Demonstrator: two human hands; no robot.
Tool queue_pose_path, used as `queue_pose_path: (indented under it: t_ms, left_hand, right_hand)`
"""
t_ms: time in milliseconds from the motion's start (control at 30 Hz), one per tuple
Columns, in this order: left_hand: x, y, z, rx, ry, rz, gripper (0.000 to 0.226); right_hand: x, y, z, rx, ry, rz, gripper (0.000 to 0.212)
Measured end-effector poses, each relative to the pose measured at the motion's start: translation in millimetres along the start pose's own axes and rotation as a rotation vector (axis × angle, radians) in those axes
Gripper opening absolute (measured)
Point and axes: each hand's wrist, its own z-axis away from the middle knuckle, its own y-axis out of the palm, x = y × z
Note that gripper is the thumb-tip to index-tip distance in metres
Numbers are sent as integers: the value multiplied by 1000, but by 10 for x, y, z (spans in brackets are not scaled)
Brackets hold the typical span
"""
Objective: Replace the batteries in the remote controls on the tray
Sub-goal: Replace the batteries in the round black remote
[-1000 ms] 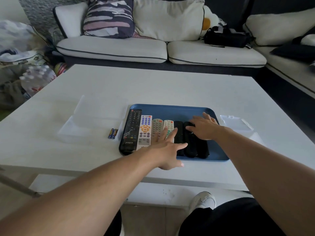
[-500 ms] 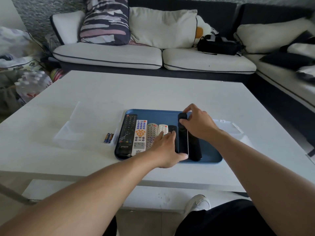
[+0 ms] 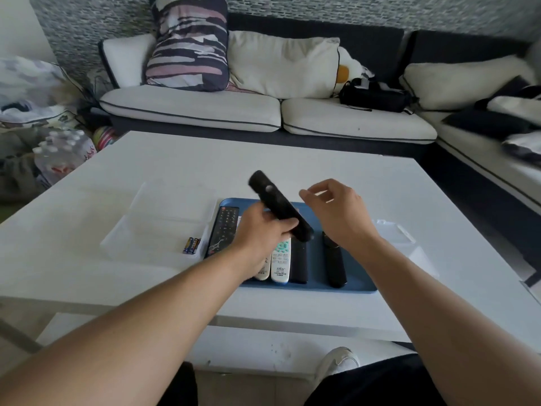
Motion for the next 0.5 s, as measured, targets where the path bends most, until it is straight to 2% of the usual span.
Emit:
queue_pose_path:
  t_ms: [67, 133, 267, 367, 500]
  left_hand:
    - [-63, -44, -23, -60, 33, 112, 31]
    - [-89, -94, -51, -112, 50, 126, 37]
    - [-139, -176, -67, -123, 39, 190, 23]
    - [-177, -213, -81, -135, 51, 229, 14]
    - [-164, -259, -94, -150, 41, 174, 21]
  right_hand:
    - [-6, 61, 19, 105, 109, -63, 35]
    - [-10, 129, 44, 243, 220, -254, 42]
    - [4, 186, 74, 328, 285, -608, 33]
    - [5, 196, 59, 360, 282, -668, 25]
    - [9, 215, 47, 404, 307, -711, 20]
